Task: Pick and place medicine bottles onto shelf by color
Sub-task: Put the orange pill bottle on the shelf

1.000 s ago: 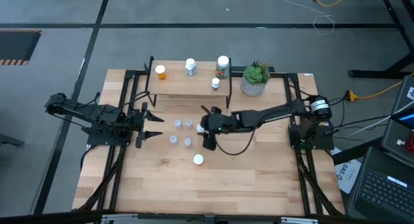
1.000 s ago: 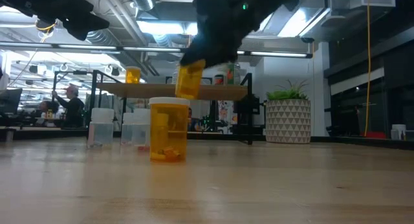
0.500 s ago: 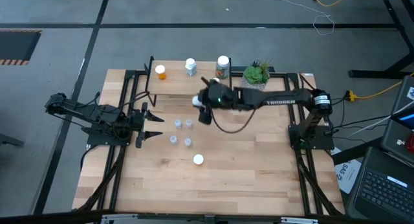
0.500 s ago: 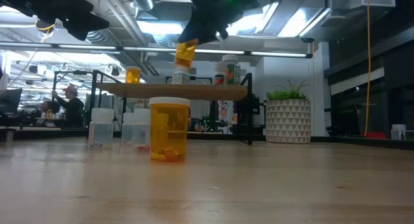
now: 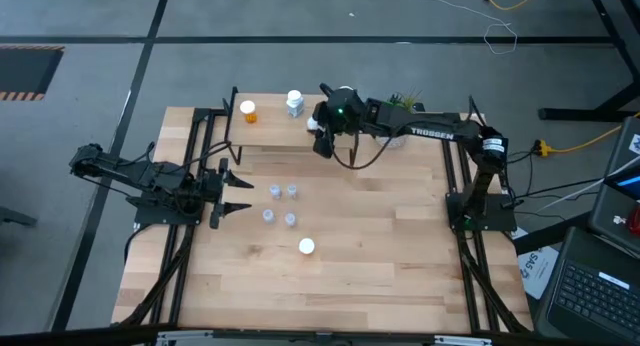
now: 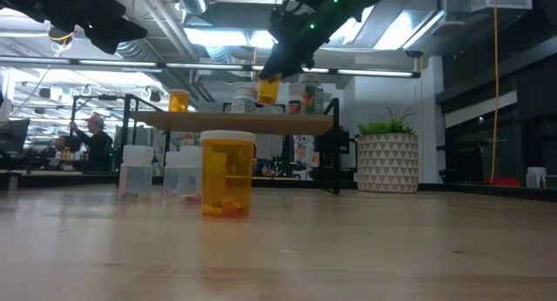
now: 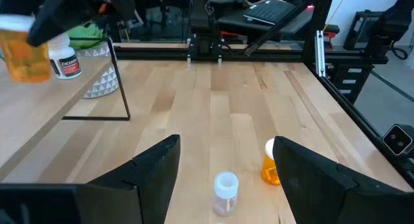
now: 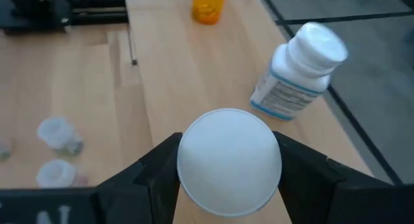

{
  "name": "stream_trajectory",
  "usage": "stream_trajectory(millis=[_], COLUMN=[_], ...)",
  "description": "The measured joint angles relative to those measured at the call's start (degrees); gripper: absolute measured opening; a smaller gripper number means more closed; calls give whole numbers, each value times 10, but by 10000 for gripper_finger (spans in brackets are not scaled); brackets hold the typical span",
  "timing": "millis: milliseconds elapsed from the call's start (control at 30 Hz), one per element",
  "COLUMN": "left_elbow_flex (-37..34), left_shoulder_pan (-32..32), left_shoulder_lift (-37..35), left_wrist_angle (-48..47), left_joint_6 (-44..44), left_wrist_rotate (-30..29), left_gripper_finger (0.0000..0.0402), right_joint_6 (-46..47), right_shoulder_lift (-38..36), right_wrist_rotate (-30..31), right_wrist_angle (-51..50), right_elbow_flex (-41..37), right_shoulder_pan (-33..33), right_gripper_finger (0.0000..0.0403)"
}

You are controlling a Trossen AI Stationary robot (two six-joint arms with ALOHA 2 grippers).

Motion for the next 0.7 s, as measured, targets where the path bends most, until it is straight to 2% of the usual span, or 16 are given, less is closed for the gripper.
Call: stream_trajectory(millis=[400, 700], left_elbow_flex=[0, 0], left_shoulder_pan=[0, 0], left_shoulder_lift=[0, 0], left_wrist_angle=[1, 1], left_joint_6=[0, 0], left_wrist_rotate=[-1, -3], left_gripper_finger=[243, 243], right_joint_6=[-6, -1], right_shoulder_lift=[20, 20], right_wrist_rotate=[-16, -16], right_wrist_angle=[-5, -23], right_elbow_flex=[1, 1], right_shoulder_pan=[-21, -33], right_gripper_finger=[215, 260])
